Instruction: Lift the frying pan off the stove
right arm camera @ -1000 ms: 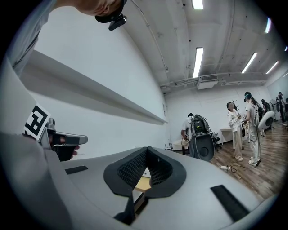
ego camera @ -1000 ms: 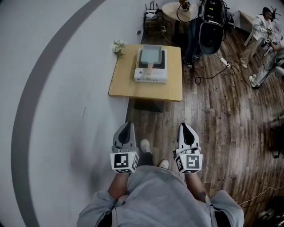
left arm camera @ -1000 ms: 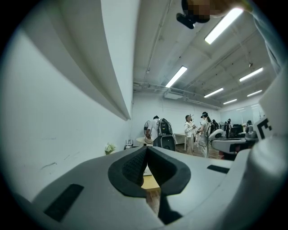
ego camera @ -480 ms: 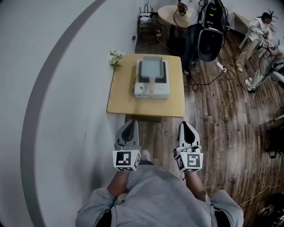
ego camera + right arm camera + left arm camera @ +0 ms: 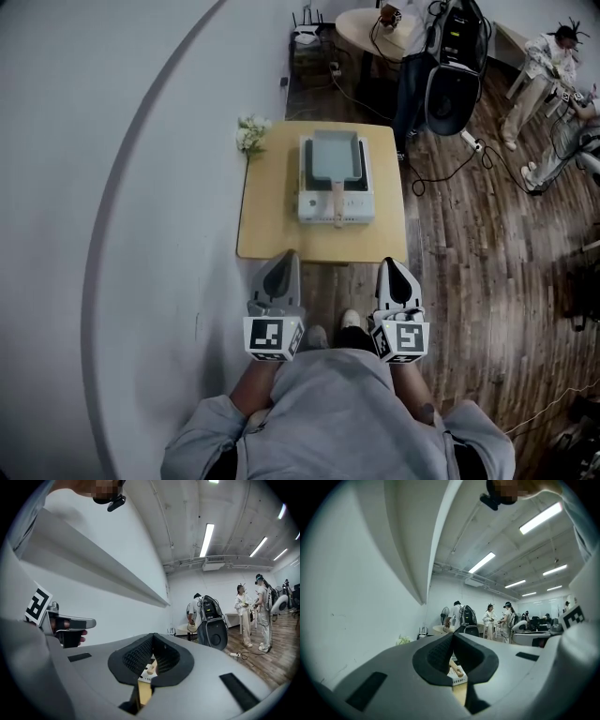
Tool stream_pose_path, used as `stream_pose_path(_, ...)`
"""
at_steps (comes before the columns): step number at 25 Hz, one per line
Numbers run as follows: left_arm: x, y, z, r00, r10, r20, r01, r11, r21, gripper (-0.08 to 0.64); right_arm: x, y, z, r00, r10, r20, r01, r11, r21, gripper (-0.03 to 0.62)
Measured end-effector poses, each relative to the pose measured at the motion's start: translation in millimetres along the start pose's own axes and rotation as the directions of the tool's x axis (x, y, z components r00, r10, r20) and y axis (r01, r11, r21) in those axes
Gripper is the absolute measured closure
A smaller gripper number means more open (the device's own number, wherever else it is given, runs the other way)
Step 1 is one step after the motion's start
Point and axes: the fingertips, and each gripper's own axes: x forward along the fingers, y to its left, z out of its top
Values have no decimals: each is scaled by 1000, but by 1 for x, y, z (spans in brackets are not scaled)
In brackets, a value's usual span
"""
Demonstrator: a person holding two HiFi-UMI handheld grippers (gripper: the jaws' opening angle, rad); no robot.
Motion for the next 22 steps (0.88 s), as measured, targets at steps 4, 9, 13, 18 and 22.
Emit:
stream_pose_path(4, 16, 16, -7, 1000, 9, -12, -9, 1000, -14, 558, 24, -1, -3, 1000, -3, -10, 2, 1000, -14, 594)
stream_pose_path(9, 45, 30, -15, 1000, 19, -25, -20, 1000, -24, 558, 61, -9, -14, 999, 14, -31, -14, 1000, 7, 594)
stream_pose_path(13, 77, 41, -17, 999, 23, -40, -25, 999, -32, 558, 97, -20, -18, 999, 21, -40, -20, 1000, 21, 592)
stream_pose_path(18, 127, 51, -13, 999, 23, -49, -25, 999, -29, 558, 148, -35, -17, 998, 55, -39, -53, 998, 46, 592)
stream_pose_path(22, 164, 59, -10, 999, 10, -52, -13, 998, -62, 558, 184, -45, -24, 994, 91, -64, -86, 994, 74, 592)
